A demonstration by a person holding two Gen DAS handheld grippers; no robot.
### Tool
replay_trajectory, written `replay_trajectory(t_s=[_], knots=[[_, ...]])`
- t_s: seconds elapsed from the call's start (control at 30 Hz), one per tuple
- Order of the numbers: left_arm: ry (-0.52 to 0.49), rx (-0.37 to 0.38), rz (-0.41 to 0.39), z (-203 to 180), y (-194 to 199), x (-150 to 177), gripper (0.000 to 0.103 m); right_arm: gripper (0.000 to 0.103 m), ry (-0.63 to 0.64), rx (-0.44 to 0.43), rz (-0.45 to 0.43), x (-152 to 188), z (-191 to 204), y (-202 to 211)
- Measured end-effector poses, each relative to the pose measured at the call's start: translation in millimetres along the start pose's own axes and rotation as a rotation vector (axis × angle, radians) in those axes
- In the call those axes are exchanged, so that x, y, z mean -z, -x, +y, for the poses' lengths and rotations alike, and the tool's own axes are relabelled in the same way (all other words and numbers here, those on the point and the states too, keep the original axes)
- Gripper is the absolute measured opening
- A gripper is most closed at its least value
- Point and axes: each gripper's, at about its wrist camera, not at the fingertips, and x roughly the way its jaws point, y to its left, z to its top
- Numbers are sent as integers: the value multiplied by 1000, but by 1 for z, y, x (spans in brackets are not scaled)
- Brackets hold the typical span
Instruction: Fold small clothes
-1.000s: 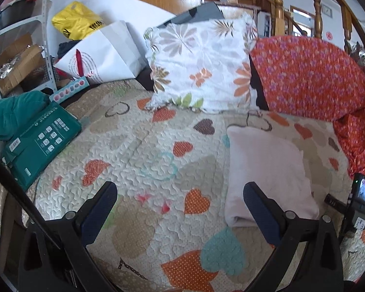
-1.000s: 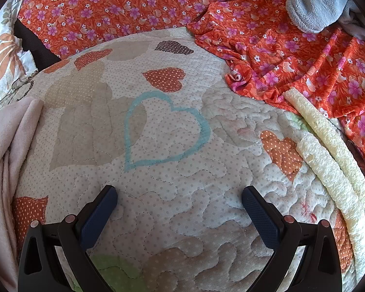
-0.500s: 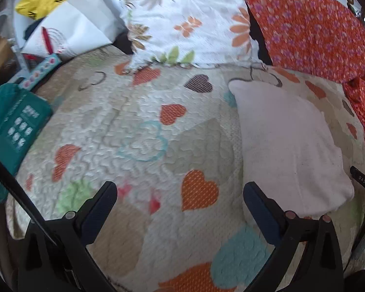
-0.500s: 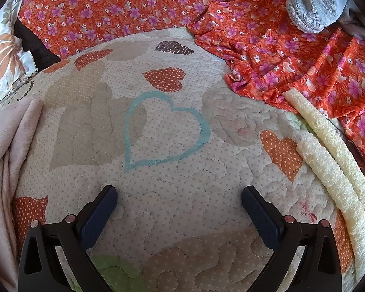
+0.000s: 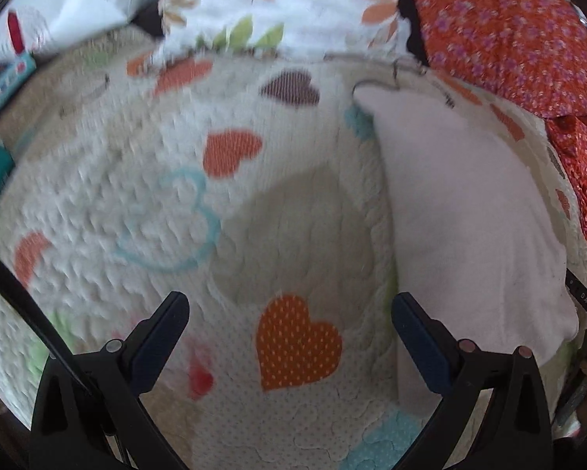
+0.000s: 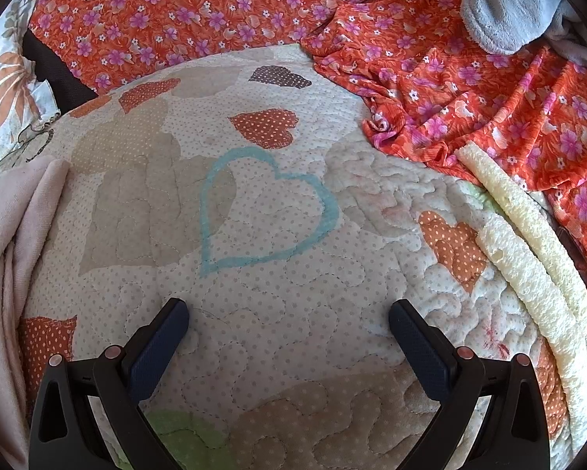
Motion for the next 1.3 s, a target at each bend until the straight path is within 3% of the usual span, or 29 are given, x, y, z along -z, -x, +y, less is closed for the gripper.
replay_trajectory(t_s=[0.13, 0.3, 0.5, 0.93, 1.1, 1.17, 1.2, 1.23, 1.3], knots=[[-7, -39, -3, 2, -4, 7, 103, 103, -20, -34, 45, -5, -5, -2], [-13, -64, 8, 4, -9, 15, 103, 103, -37, 4, 67, -7, 2, -5], [-5, -60, 48, 7, -21, 23, 103, 103, -39, 8, 43, -5, 1, -3], [-49, -48, -11, 5, -19, 36, 103, 103, -46, 12, 21, -2, 2, 0], [-40, -19, 35, 5, -13, 32, 102, 103, -48, 12, 25, -4, 2, 1], [-12, 18, 19, 8, -4, 30, 89, 94, -66, 3, 10, -6, 1, 6], [-1, 44, 5, 10, 3, 27, 86, 76, -74, -8, -3, -8, 1, 12], [11, 59, -13, 11, 9, 24, 86, 62, -88, -53, -7, -13, 3, 22], [49, 82, -69, 17, 25, 13, 86, 49, -105, -181, -7, -23, 10, 36]])
